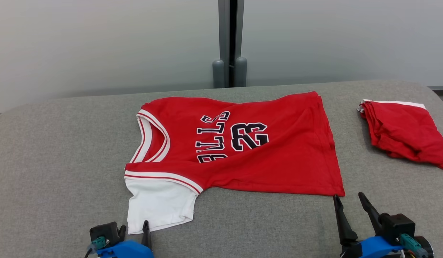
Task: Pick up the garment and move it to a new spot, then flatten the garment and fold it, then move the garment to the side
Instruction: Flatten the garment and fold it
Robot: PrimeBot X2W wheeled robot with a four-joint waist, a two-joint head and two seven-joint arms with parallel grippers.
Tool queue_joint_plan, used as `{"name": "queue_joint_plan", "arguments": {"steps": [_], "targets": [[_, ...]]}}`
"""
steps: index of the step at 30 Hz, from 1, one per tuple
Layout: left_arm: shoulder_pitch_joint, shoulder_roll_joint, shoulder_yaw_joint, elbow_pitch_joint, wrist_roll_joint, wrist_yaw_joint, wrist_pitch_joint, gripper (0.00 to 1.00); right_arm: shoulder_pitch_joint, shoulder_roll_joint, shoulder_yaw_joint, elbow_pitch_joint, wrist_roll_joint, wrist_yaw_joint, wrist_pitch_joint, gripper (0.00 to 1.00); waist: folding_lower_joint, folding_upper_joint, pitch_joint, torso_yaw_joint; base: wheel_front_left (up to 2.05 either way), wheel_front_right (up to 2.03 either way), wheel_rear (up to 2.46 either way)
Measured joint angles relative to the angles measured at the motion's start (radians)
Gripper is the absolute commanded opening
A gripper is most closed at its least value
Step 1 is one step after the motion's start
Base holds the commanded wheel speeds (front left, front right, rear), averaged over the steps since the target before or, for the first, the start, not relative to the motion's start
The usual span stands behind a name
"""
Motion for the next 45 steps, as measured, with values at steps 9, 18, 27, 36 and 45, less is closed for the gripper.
{"name": "queue_joint_plan", "arguments": {"steps": [9, 18, 27, 36, 45], "targets": [[-0.039, -0.012, -0.019, 0.048, -0.025, -0.017, 0.023, 0.0, -0.024, 0.0, -0.02, 0.034, -0.025, 0.0, 0.0, 1.0, 0.0, 0.0, 0.019, 0.001, 0.0, 0.0, 0.0], [-0.064, -0.018, -0.042, 0.025, -0.018, -0.027, -0.058, 0.0, -0.157, 0.0, -0.159, 0.179, -0.102, 0.0, 0.082, 1.0, 0.0, 0.0, 0.03, 0.038, 0.0, 0.0, 0.0], [-0.073, -0.01, -0.051, -0.025, -0.007, -0.021, -0.082, 0.0, -0.277, 0.0, -0.244, 0.365, -0.164, 0.0, 0.183, 1.0, 0.0, 0.0, 0.052, 0.074, 0.0, 0.0, 0.0], [-0.056, 0.004, -0.059, -0.074, -0.007, -0.015, -0.091, 0.0, -0.338, -0.003, -0.204, 0.512, -0.128, 0.0, 0.162, 0.0, 0.0, 0.0, 0.054, 0.083, 0.0, 0.0, 0.0], [-0.063, 0.005, -0.026, -0.235, -0.101, -0.072, -0.076, 0.0, -0.389, 0.001, -0.106, 0.457, -0.061, 0.0, 0.054, 0.0, -0.0001, 0.0, 0.006, 0.051, 0.0, 0.0, 0.0]]}}
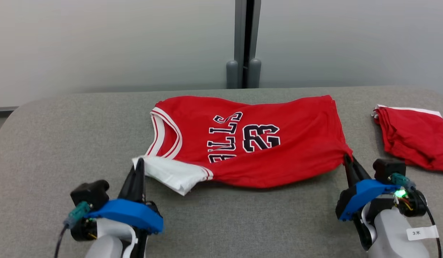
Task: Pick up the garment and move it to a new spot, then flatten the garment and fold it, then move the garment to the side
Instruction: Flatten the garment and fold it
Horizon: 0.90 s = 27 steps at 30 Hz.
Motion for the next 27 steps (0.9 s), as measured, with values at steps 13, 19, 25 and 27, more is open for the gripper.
{"name": "queue_joint_plan", "arguments": {"steps": [13, 19, 25, 27], "targets": [[-0.181, 0.142, 0.102, -0.557, -0.025, 0.02, 0.136, 0.0, 0.035, -0.008, 0.026, -0.674, -0.019, 0.0, 0.071, 0.0, -0.0001, 0.0, -0.094, -0.058, 0.0, 0.0, 0.0], [-0.293, 0.201, 0.111, -0.804, -0.005, 0.037, 0.238, 0.0, 0.087, -0.027, -0.012, -1.111, -0.008, 0.0, 0.187, 0.0, -0.0002, 0.0, -0.097, -0.086, 0.0, 0.0, 0.0], [-0.398, 0.246, 0.104, -0.884, -0.009, 0.04, 0.355, 0.0, 0.108, -0.045, -0.05, -1.342, 0.011, 0.0, 0.302, 0.0, -0.0002, 0.0, -0.068, -0.101, 0.0, 0.0, 0.0], [-0.424, 0.263, 0.092, -0.878, -0.002, 0.036, 0.384, 0.0, 0.11, -0.052, -0.061, -1.356, 0.019, 0.0, 0.334, 0.0, -0.0001, 0.0, -0.052, -0.106, 0.0, 0.0, 0.0]]}}
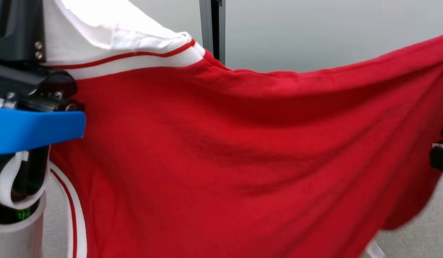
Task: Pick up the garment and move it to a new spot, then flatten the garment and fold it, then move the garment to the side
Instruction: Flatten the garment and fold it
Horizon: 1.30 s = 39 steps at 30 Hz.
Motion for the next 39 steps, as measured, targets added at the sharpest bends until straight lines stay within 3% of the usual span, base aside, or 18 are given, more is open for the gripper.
{"name": "queue_joint_plan", "arguments": {"steps": [6, 12, 17, 24, 28, 39], "targets": [[-0.095, 0.011, -0.036, 0.088, -0.008, -0.025, 0.053, 0.0, -0.022, -0.016, 0.034, 0.07, 0.076, 0.0, 0.059, 0.0, 0.0002, 0.0, 0.096, -0.015, 0.0, 0.0, 0.0], [-0.286, 0.062, -0.071, 0.281, 0.08, -0.064, 0.057, 0.0, -0.245, -0.068, 0.111, 0.274, 0.084, 0.0, 0.067, 0.0, 0.0003, 0.0, 0.219, -0.022, 0.0, 0.0, 0.0], [-0.526, 0.055, -0.11, 0.483, 0.163, -0.079, -0.005, 0.0, -0.541, -0.091, 0.138, 0.525, 0.034, 0.0, 0.062, 0.0, 0.0004, 0.0, 0.301, -0.011, 0.0, 0.0, 0.0], [-0.727, -0.013, -0.141, 0.72, 0.224, -0.074, -0.164, 0.0, -0.79, -0.039, 0.102, 0.824, -0.051, 0.0, -0.003, 0.0, 0.0003, 0.0, 0.398, 0.025, 0.0, 0.0, 0.0], [-0.719, -0.051, -0.149, 0.807, 0.208, -0.073, -0.23, 0.0, -0.826, -0.002, 0.075, 0.962, -0.1, 0.0, -0.075, 0.0, 0.0004, 0.0, 0.461, 0.047, 0.0, 0.0, 0.0], [-0.444, -0.096, -0.14, 0.921, 0.105, -0.093, -0.39, 0.0, -0.757, 0.035, 0.011, 1.276, -0.132, 0.0, -0.264, 0.0, 0.0004, 0.0, 0.562, 0.105, 0.0, 0.0, 0.0]]}}
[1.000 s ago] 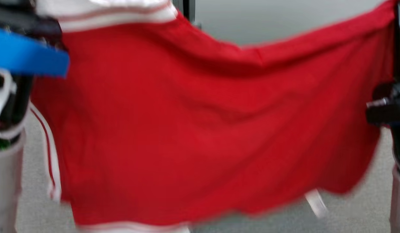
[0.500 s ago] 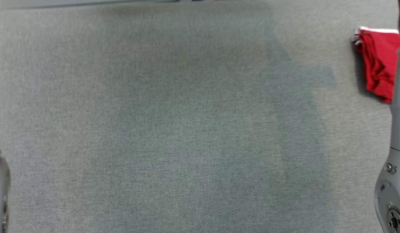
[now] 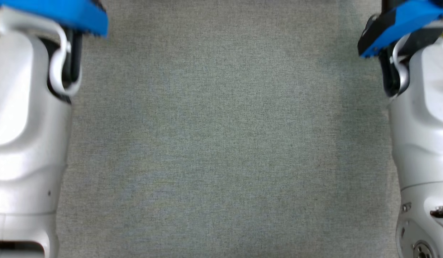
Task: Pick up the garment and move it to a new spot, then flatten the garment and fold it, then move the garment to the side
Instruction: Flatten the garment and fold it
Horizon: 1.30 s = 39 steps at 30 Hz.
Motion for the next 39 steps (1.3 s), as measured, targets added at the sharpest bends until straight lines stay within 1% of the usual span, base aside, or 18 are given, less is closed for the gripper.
{"name": "queue_joint_plan", "arguments": {"steps": [4, 8, 12, 15, 18, 22, 26, 29, 32, 34, 37, 39], "targets": [[0.115, 0.001, 0.013, -0.023, -0.039, -0.006, -0.044, 0.0, 0.05, 0.001, 0.003, 0.045, 0.028, 0.0, -0.062, 0.0, -0.0001, 0.0, -0.011, -0.003, 0.0, 0.0, 0.0], [0.234, 0.025, 0.014, -0.06, -0.058, -0.013, -0.065, 0.0, 0.113, 0.002, 0.025, 0.055, 0.085, 0.0, -0.1, 0.0, -0.0002, 0.0, -0.043, -0.009, 0.0, 0.0, 0.0], [0.348, 0.026, 0.029, -0.114, -0.078, -0.006, -0.084, 0.0, 0.21, 0.006, 0.06, 0.019, 0.174, 0.0, -0.117, 0.0, -0.0003, 0.0, -0.1, -0.005, 0.0, 0.0, 0.0], [0.45, 0.019, 0.027, -0.155, -0.086, 0.006, -0.091, 0.0, 0.309, 0.01, 0.09, -0.031, 0.216, 0.0, -0.122, 0.0, -0.0005, 0.0, -0.155, 0.004, 0.0, 0.0, 0.0], [0.554, 0.017, 0.023, -0.203, -0.089, 0.016, -0.096, 0.0, 0.415, 0.011, 0.101, -0.119, 0.259, 0.0, -0.123, 0.0, -0.0005, 0.0, -0.216, 0.014, 0.0, 0.0, 0.0], [0.699, 0.018, -0.001, -0.296, -0.091, 0.036, -0.085, 0.0, 0.569, -0.001, 0.123, -0.23, 0.276, 0.0, -0.123, 0.0, -0.0006, 0.0, -0.297, 0.018, 0.0, 0.0, 0.0], [0.841, 0.034, -0.006, -0.429, -0.099, 0.072, -0.043, 0.0, 0.726, -0.005, 0.116, -0.363, 0.306, 0.0, -0.114, 0.0, -0.0007, 0.0, -0.378, 0.017, 0.0, 0.0, 0.0], [0.963, 0.063, -0.006, -0.536, -0.106, 0.098, 0.0, 0.0, 0.863, -0.003, 0.09, -0.491, 0.315, 0.0, -0.075, 0.0, -0.0008, 0.0, -0.431, 0.011, 0.0, 0.0, 0.0], [1.077, 0.091, -0.005, -0.639, -0.113, 0.132, 0.041, 0.0, 0.998, 0.006, 0.076, -0.622, 0.364, 0.0, -0.011, 0.0, -0.0007, 0.0, -0.474, 0.001, 0.0, 0.0, 0.0], [1.149, 0.105, 0.0, -0.7, -0.115, 0.157, 0.063, 0.0, 1.087, 0.011, 0.073, -0.703, 0.365, 0.0, 0.032, 0.0, -0.0007, 0.0, -0.493, -0.007, 0.0, 0.0, 0.0], [1.239, 0.126, -0.001, -0.764, -0.112, 0.186, 0.096, 0.0, 1.185, 0.013, 0.069, -0.789, 0.369, 0.0, 0.093, 0.0, -0.0006, 0.0, -0.512, -0.015, 0.0, 0.0, 0.0], [1.281, 0.125, -0.005, -0.789, -0.12, 0.198, 0.11, 0.0, 1.231, 0.014, 0.07, -0.819, 0.389, 0.0, 0.122, 0.0, -0.0006, 0.0, -0.518, -0.019, 0.0, 0.0, 0.0]]}}
